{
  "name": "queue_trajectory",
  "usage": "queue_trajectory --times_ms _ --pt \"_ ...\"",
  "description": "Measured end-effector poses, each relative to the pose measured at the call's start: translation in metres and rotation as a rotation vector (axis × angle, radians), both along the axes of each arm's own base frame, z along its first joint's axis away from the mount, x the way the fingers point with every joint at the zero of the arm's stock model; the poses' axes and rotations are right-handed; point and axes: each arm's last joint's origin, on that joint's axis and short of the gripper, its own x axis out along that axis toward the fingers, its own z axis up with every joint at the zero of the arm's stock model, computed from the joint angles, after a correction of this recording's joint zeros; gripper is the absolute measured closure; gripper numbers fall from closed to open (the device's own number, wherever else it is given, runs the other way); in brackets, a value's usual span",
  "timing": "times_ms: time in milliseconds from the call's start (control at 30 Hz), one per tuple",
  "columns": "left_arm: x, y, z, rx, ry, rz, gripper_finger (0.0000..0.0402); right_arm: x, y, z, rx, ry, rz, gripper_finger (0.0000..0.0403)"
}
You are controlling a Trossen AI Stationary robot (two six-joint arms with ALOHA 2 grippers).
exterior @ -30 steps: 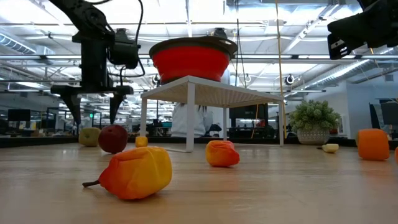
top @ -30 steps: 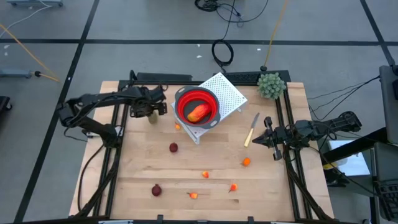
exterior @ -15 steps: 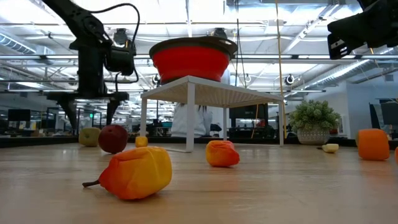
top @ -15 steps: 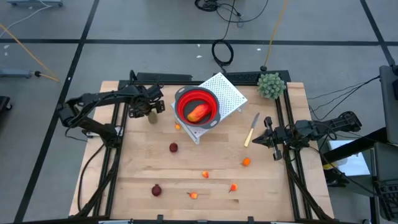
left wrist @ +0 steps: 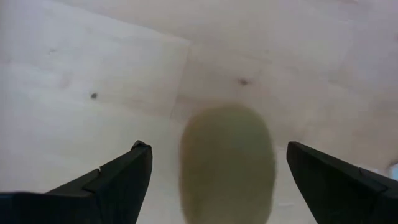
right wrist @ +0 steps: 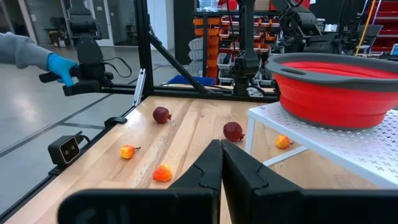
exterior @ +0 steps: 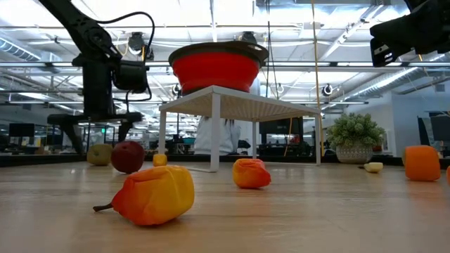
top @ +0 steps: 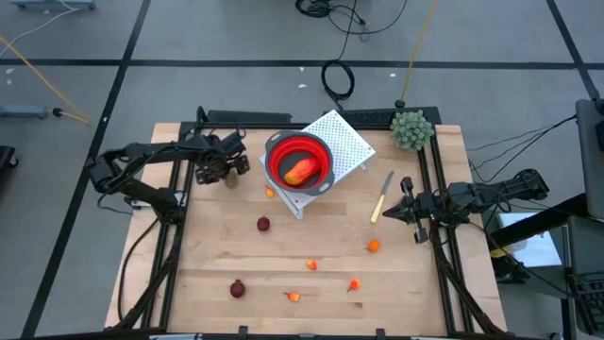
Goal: Pick & Place Fruit
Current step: Put the kiwi into the red strainer bowl on the shelf
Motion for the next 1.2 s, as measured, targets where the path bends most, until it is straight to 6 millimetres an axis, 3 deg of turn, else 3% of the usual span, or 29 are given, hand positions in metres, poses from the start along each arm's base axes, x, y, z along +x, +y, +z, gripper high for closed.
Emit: queue_trajectory --times_ms 667,1200 --pt "-0.0005 -0.0001 0.0 0.034 0.034 -0.026 0.0039 0.0 0.0 -0.0001 0.0 0.0 0.0 0.0403" --pt "-0.0005 -0.0002 0.0 0.042 0.041 -0.033 0.0163 0.0 0.0 0.0 0.0 0.0 0.0 0.0403"
